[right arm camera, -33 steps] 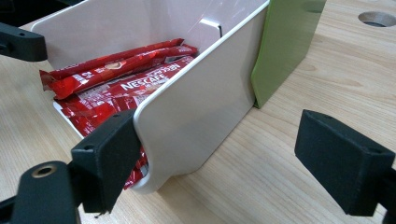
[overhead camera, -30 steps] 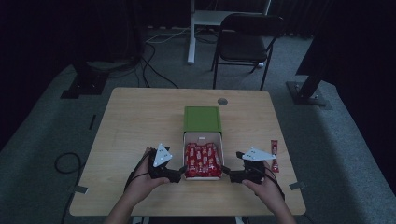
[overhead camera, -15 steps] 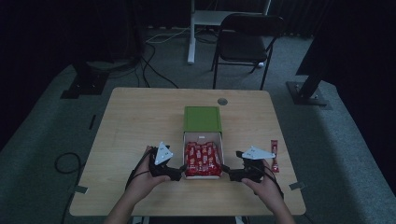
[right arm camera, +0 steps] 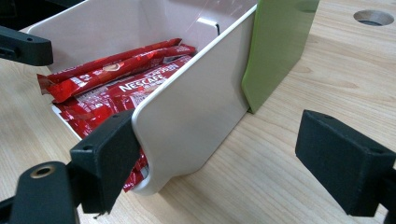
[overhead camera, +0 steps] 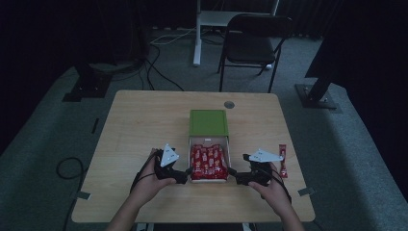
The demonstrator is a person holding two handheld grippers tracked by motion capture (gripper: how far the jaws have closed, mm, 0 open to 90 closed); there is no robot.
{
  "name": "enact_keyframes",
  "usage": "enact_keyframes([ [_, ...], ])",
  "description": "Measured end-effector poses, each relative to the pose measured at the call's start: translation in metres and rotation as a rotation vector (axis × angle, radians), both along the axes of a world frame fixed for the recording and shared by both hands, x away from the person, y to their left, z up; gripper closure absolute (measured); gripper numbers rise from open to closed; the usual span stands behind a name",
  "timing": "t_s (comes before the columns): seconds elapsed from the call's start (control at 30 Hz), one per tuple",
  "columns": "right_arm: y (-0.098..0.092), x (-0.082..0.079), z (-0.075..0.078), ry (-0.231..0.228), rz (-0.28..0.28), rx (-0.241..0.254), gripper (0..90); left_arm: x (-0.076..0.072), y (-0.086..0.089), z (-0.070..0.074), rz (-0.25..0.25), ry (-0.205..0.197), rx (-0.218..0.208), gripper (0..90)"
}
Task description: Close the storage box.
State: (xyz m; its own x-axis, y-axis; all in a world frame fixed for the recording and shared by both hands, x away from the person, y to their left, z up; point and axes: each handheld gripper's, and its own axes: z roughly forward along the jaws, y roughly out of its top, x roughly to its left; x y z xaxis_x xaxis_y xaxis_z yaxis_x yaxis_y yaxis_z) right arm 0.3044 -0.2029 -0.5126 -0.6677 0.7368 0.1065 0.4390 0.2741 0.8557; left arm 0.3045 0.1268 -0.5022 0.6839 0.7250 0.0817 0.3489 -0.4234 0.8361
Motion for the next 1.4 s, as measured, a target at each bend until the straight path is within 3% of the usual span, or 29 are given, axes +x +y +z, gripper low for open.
enact_keyframes([
  [1.4, 0.006, 0.021, 0.002, 0.007, -0.022, 0.0, 13.4, 0.027, 0.004, 0.001, 0.037, 0.033, -0.021, 4.8],
])
